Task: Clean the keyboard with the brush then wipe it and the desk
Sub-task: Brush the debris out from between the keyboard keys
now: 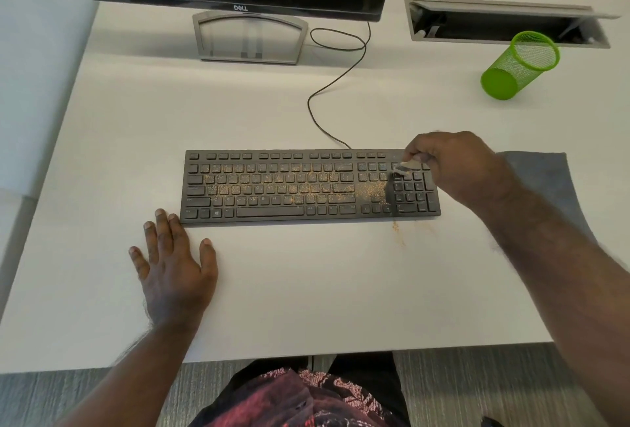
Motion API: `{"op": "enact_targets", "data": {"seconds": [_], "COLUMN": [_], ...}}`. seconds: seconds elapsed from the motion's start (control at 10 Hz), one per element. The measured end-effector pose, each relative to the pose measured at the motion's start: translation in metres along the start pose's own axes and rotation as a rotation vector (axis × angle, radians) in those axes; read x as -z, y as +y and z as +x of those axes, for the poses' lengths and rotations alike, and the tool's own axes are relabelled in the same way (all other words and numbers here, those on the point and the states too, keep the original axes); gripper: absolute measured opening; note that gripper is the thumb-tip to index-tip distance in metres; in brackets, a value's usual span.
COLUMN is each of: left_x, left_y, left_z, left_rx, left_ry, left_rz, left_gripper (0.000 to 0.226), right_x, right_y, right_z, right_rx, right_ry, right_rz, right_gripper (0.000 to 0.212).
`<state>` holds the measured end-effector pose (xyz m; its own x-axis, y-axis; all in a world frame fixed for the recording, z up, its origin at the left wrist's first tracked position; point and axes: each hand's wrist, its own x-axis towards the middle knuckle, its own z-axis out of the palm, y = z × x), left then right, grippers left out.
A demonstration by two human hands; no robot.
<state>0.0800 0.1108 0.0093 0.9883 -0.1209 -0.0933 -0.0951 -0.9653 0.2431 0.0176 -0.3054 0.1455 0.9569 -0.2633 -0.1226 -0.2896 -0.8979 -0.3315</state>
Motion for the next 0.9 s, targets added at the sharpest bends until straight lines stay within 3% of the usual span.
{"op": "enact_targets", "data": {"seconds": [0.3, 0.5, 0.7, 0.9], "left_x": [0.0, -0.001, 0.0, -0.001], "left_y": [-0.001, 0.0, -0.001, 0.0], "left_z": [0.0, 0.0, 0.0, 0.0], "left_rx": [0.001, 0.002, -0.001, 0.002], "left_ry": [0.004, 0.006, 0.005, 0.005], "left_rz": [0.005, -0.001, 0.004, 0.003], "left_gripper": [0.08, 0.08, 0.08, 0.08], "right_x": [0.013, 0.01, -0.002, 0.005], "right_y": [0.006, 0.004, -0.005, -0.001], "right_z": [0.006, 0.003, 0.007, 0.009], "right_rx": [-0.04, -0.064, -0.042, -0.171], "right_ry": [0.189, 0.06, 0.066, 0.25], "right_rz": [0.095, 0.038, 0.076, 0.204], "right_gripper": [0.023, 0.022, 0.023, 0.023]}}
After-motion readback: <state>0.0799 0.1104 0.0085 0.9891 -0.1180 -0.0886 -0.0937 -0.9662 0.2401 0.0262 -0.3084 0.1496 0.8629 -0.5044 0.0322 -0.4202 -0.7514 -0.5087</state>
